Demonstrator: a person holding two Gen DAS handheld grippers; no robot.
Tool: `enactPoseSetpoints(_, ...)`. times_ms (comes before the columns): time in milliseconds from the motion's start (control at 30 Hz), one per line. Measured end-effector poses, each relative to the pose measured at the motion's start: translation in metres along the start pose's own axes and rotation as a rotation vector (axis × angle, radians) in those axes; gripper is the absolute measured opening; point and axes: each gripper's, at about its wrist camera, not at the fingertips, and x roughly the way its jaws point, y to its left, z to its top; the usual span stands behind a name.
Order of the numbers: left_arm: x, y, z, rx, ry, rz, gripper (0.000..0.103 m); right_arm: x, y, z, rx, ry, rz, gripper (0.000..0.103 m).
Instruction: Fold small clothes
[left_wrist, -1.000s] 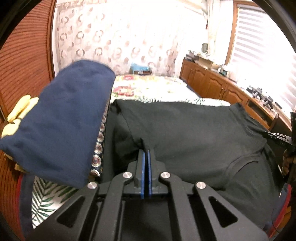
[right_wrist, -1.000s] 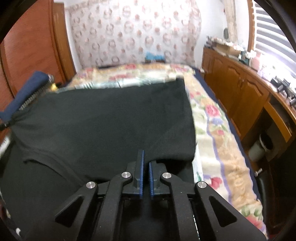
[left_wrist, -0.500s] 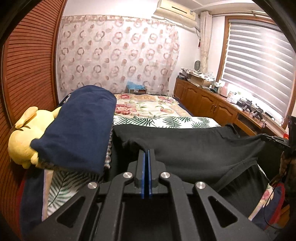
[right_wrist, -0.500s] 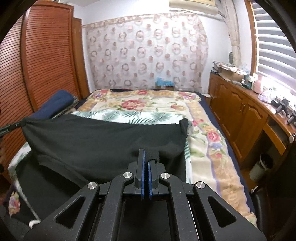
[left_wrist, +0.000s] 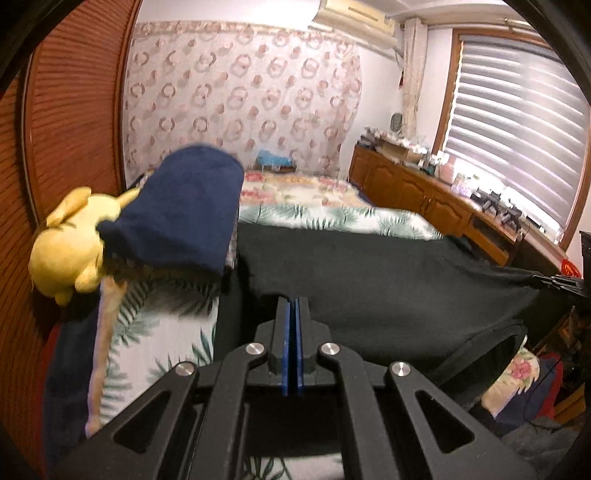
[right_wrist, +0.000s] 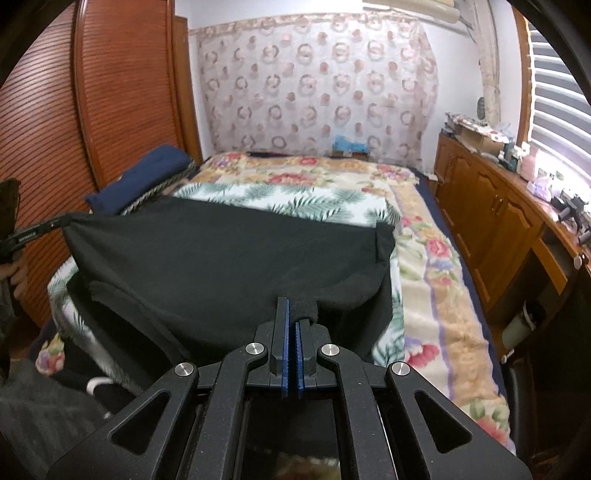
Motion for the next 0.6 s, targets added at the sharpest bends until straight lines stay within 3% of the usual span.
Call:
enactPoseSetpoints(267, 0.032, 0.004, -0.045, -0.022, 0.135, 0.026, 0.0, 0.04, 0.002, -0.051, 0.038, 0.141, -0.002, 0.0)
enactPoseSetpoints(467, 0.029, -0.003, -0.049, 0.022, 0.13, 0.035, 0.001, 0.042, 0.009, -0.052, 0.008, 0.13, -0.051, 0.0)
enactPoseSetpoints(600, 0.025, -0.001, -0.045, 0.018, 0.121, 0.04, 0.006, 0.032, 0.013, -0.046, -0.028, 0.108, -0.038, 0.005)
